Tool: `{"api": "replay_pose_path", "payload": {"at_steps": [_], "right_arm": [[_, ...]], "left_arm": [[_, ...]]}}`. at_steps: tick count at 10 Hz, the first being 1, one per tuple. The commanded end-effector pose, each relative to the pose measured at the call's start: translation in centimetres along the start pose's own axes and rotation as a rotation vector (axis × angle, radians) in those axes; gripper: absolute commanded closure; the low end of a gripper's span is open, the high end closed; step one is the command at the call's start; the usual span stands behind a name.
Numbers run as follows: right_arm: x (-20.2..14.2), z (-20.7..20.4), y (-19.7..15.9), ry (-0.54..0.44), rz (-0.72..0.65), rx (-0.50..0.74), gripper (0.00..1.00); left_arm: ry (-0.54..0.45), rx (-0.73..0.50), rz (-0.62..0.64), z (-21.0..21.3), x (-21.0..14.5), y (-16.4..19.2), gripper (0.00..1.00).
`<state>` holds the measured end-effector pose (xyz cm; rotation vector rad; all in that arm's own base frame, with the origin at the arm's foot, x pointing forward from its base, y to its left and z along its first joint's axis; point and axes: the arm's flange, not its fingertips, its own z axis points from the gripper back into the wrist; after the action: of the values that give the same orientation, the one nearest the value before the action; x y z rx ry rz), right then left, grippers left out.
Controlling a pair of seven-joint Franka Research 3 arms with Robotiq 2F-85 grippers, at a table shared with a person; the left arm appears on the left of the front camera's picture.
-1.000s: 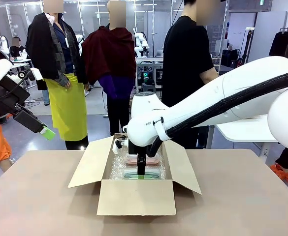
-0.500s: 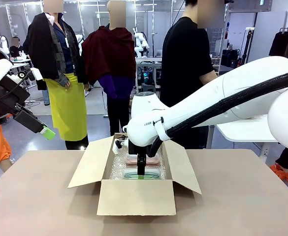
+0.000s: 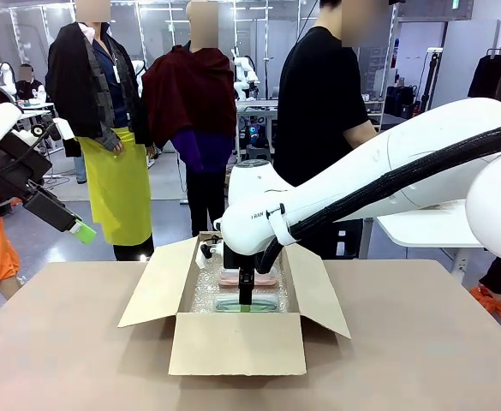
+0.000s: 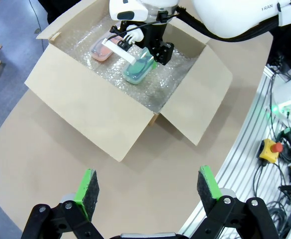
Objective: Pack the glasses set securely to prepare it for shipping.
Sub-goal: Position the Package Box on the left side of the table.
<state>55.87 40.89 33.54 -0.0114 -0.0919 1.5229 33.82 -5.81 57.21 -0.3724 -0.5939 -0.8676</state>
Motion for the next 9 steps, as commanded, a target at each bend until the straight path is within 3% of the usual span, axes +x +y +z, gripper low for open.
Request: {"api": "replay_pose_path", "payload": {"at_steps": [1, 2, 3, 5, 7, 9], "right_arm": [[0.0, 0.0, 0.0, 0.0, 0.0, 0.0, 0.0], [-1.2, 3.4, 0.3, 0.032, -0.044, -0.005, 0.0], [-2.4, 5.5, 0.9, 0.019, -0.082, 0.02, 0.0], [-5.0, 9.2, 1.7, -0.098, -0.222, -0.003, 0.0], [-9.7, 13.1, 2.6, -0.244, -0.413, -0.023, 0.0], [-13.8, 15.7, 3.6, -0.31, -0.59, -0.098, 0.0]], "left_arm": [[-0.012, -0.02, -0.009, 0.2, -0.1, 0.0, 0.0], [0.0, 0.0, 0.0, 0.0, 0.0, 0.0, 0.0], [0.016, 0.0, 0.092, 0.0, 1.1, 0.8, 0.0], [0.043, -0.039, 0.298, -0.2, 2.3, 2.8, 0.0], [0.076, -0.136, 0.46, -1.0, 2.4, 6.1, 0.0], [0.061, -0.161, 0.579, -2.6, 2.2, 8.9, 0.0]]}}
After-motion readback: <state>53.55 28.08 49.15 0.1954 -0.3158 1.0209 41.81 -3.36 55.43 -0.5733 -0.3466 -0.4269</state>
